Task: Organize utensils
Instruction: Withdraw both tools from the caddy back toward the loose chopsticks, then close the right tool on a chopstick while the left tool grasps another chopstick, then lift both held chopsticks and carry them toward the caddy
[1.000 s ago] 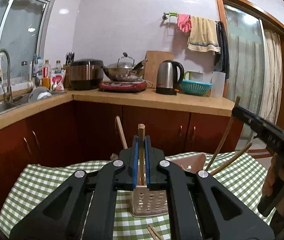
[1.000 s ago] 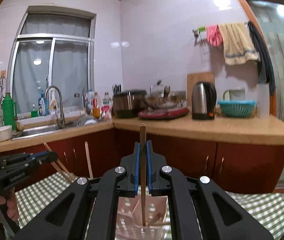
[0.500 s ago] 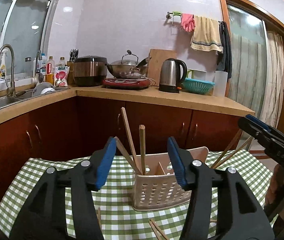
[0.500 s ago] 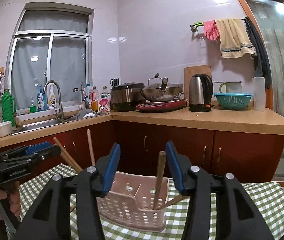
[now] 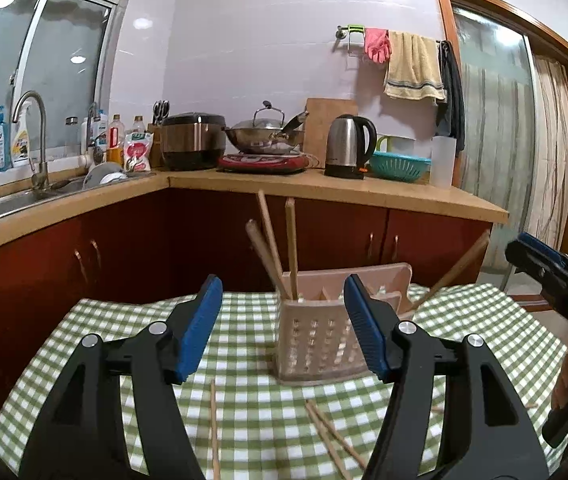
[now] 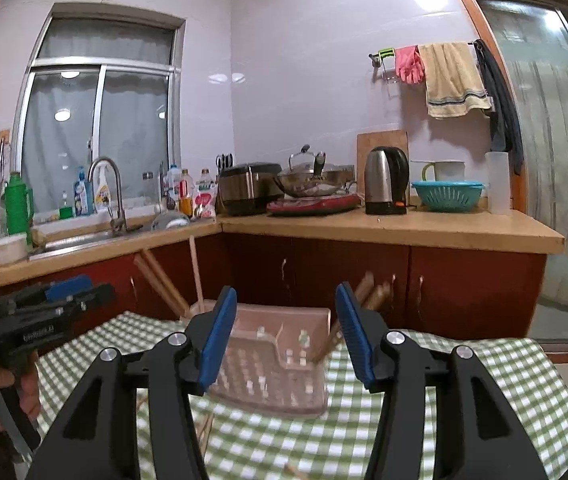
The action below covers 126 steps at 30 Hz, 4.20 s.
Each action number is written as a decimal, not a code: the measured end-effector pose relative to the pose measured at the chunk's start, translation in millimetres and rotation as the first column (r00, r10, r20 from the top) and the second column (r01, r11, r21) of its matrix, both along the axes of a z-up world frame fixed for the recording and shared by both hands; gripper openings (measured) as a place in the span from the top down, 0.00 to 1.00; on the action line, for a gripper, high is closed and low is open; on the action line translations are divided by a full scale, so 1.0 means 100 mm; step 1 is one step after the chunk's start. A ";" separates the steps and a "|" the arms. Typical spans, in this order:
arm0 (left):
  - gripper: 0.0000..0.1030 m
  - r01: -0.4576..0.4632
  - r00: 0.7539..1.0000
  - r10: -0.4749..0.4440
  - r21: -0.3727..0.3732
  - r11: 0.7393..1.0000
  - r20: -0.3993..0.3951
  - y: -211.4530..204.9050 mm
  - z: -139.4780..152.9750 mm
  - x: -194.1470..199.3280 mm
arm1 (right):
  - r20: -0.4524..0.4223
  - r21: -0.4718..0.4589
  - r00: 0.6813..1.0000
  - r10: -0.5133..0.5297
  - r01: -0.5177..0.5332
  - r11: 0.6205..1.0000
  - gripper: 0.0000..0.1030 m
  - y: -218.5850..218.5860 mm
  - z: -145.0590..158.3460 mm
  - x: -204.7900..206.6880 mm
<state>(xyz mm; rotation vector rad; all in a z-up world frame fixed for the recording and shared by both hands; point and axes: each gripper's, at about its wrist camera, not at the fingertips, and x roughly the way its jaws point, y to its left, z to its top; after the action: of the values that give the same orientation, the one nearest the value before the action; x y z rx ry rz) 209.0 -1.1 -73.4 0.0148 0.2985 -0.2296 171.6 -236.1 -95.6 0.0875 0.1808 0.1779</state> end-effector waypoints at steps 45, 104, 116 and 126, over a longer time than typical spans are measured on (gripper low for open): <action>0.48 -0.106 0.940 0.137 0.112 0.988 -0.312 0.33 -1.57 -0.89 | -0.415 -0.013 0.899 0.139 -0.159 0.987 0.94 0.49 -1.64 -0.67; 0.94 -0.150 0.981 0.161 0.103 0.983 -0.105 0.33 -0.99 -1.15 | -0.251 0.022 0.964 0.083 -0.080 0.997 0.94 0.05 -1.06 -0.87; 0.94 -0.130 0.991 0.131 0.074 0.989 -0.013 0.30 -0.55 -1.29 | -0.169 0.029 0.982 0.082 -0.078 0.997 0.94 0.02 -0.69 -0.96; 0.94 -0.100 0.995 0.100 0.057 0.993 0.013 0.26 -0.32 -1.29 | -0.124 0.032 0.989 0.080 -0.077 0.997 0.94 0.00 -0.47 -1.00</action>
<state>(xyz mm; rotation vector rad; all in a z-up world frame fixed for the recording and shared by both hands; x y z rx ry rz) 80.2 25.2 -105.2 0.0580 0.2945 -0.1211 71.7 -235.9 -142.9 0.1186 0.3073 0.2537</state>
